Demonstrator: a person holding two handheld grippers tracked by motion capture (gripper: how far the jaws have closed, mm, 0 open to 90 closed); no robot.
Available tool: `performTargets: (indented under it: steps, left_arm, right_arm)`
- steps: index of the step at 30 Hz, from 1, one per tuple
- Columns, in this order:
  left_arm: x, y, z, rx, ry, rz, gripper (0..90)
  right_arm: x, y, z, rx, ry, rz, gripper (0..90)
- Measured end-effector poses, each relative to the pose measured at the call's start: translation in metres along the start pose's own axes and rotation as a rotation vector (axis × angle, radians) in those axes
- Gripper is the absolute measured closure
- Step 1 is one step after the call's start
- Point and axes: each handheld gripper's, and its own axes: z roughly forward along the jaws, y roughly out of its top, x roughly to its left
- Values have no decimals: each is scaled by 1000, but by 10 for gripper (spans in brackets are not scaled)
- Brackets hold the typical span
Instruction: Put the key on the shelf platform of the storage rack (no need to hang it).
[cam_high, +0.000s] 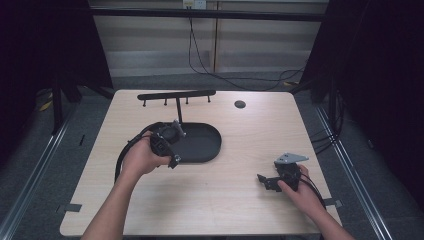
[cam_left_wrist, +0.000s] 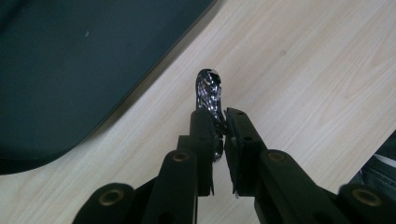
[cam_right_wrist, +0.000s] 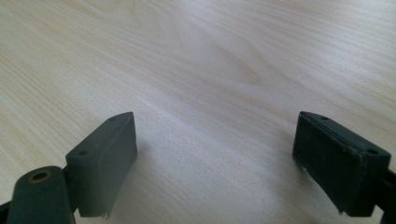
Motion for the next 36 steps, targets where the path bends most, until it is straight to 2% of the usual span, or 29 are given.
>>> performTargets:
  steps: [12, 36]
  left_arm:
    - [6, 4, -3, -30, 3, -27, 818]
    - [16, 15, -12, -72, 43, -82, 818]
  right_arm:
    - [0, 0, 0, 0, 0, 0, 130]
    - [0, 0, 0, 0, 0, 0, 131]
